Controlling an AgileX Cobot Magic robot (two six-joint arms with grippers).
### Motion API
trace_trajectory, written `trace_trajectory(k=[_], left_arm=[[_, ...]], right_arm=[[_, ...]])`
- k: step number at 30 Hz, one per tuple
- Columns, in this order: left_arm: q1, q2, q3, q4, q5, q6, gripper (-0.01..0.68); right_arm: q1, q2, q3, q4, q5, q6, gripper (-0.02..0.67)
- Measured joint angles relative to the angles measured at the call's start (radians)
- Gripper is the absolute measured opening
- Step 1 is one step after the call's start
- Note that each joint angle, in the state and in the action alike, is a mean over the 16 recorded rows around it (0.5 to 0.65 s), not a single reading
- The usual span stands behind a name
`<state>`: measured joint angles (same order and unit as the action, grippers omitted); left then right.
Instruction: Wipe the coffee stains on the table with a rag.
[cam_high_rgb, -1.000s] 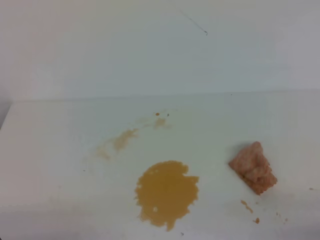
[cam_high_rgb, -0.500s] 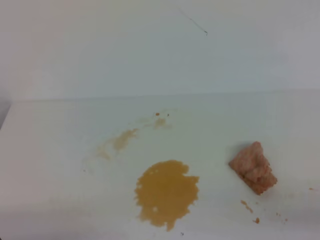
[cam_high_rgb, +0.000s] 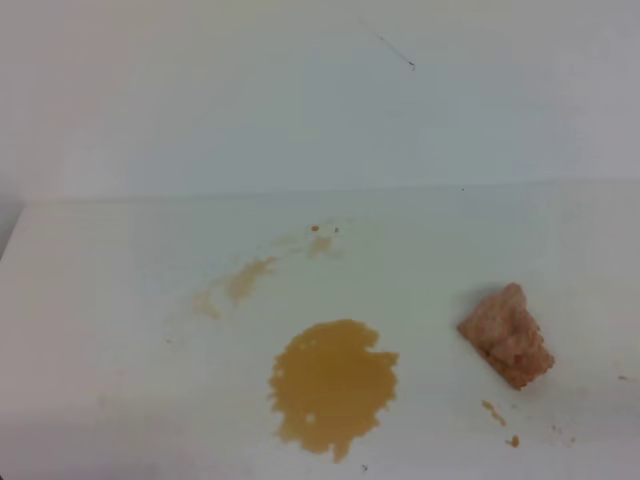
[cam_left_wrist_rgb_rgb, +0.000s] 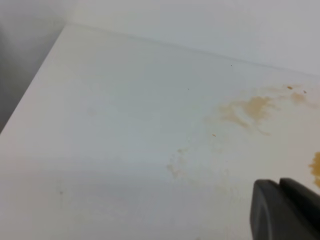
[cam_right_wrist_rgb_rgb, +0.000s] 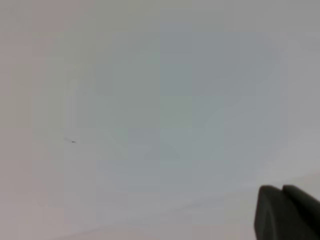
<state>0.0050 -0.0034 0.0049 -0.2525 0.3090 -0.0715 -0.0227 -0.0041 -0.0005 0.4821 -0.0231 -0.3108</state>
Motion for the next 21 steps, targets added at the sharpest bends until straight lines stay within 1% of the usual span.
trace_trajectory(k=[4,8,14,21], left_arm=[[0.000,0.002,-0.002,0.000,0.001,0.000,-0.002],[0.000,0.002,-0.002,0.000,0.001,0.000,-0.002],[0.000,0.003,-0.005,0.000,0.003,0.000,-0.003],[0.000,0.003,-0.005,0.000,0.003,0.000,-0.003]], right_arm=[[0.000,0.002,-0.030,0.020,0.019,0.007,-0.003],[0.000,0.003,-0.087,0.022,0.073,0.003,-0.003],[0.000,0.045,-0.219,0.022,0.233,-0.060,-0.003],[0.000,0.193,-0.386,0.029,0.420,-0.145,-0.003]])
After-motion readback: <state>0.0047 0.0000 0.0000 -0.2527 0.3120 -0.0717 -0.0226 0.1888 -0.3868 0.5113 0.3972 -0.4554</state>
